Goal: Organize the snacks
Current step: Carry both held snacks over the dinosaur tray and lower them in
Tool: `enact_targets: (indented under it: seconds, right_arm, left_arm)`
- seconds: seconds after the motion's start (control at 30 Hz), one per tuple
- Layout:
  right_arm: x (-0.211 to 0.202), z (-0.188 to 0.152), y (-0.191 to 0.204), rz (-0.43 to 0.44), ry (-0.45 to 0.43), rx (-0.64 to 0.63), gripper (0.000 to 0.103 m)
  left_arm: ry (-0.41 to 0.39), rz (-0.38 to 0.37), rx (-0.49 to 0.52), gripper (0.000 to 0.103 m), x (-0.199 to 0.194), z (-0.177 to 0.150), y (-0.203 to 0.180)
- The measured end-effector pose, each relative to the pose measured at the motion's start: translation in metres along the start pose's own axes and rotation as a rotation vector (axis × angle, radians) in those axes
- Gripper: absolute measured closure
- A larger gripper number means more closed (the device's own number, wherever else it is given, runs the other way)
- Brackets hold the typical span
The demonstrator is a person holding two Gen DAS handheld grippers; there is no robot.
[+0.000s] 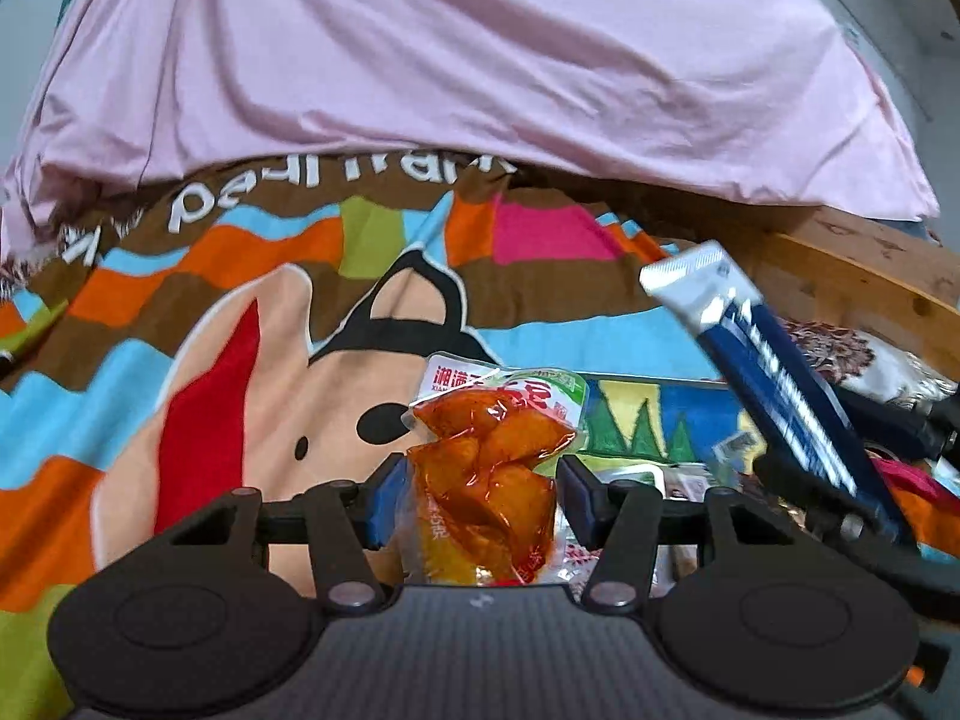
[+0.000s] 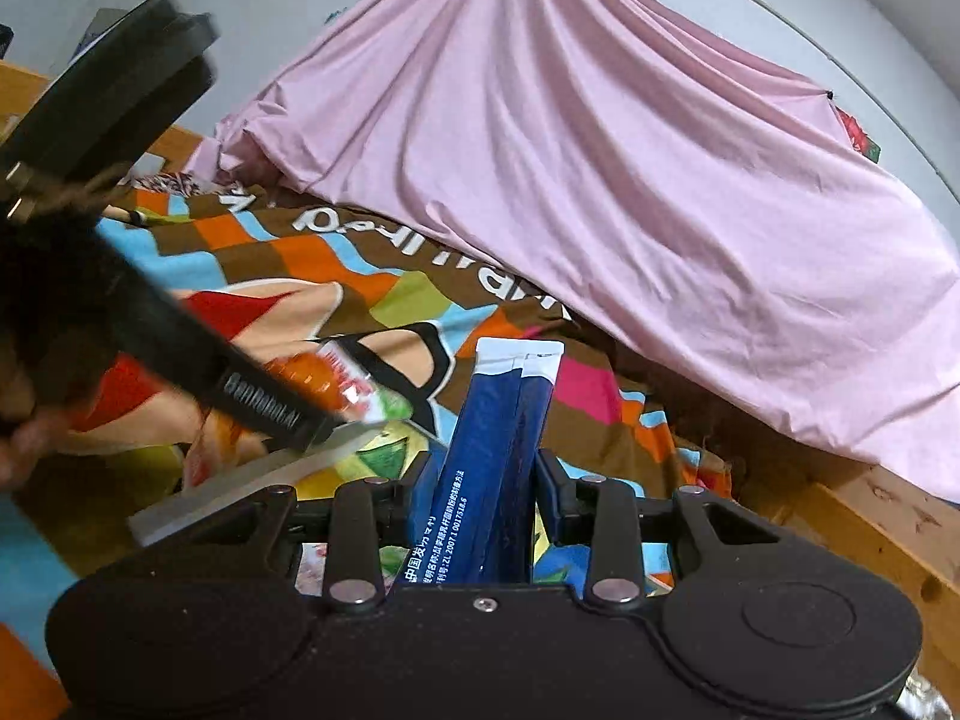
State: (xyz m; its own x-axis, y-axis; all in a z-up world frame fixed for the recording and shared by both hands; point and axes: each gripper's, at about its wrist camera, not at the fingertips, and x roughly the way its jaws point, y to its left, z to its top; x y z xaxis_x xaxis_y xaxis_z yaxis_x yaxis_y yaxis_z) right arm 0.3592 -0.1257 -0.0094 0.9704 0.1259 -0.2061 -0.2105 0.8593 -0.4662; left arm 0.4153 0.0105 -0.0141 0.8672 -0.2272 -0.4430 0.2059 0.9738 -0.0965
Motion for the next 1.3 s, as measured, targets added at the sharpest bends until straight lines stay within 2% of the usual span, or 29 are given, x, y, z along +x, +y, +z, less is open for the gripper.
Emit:
enact_targets:
  seconds: [0.4,0.53,0.83,0.97,1.2,1.3]
  right_arm:
    - [0.053,-0.004,0.002,0.026,0.098,0.014,0.066]
    - [0.059,-0.01,0.008,0.043,0.123,-0.001,0.066]
    - [0.07,-0.027,0.015,0.091,0.219,0.004,0.066]
    - [0.07,-0.032,0.018,0.104,0.234,-0.003,0.066]
    - [0.07,-0.038,0.016,0.122,0.261,0.0,0.064]
    - [0.066,-0.04,0.015,0.129,0.258,0.007,0.059]
  left_arm:
    - [0.058,0.01,-0.047,0.045,0.042,-0.014,0.007]
    - [0.076,0.011,-0.052,0.045,0.049,-0.018,0.008]
    - [0.061,0.014,-0.011,0.045,0.05,-0.022,0.001]
    - [0.026,0.004,0.055,0.045,0.043,-0.025,-0.008]
    - [0.072,-0.04,0.076,0.043,0.048,-0.029,-0.017]
    - [0.093,-0.038,0.059,0.042,0.049,-0.031,-0.015]
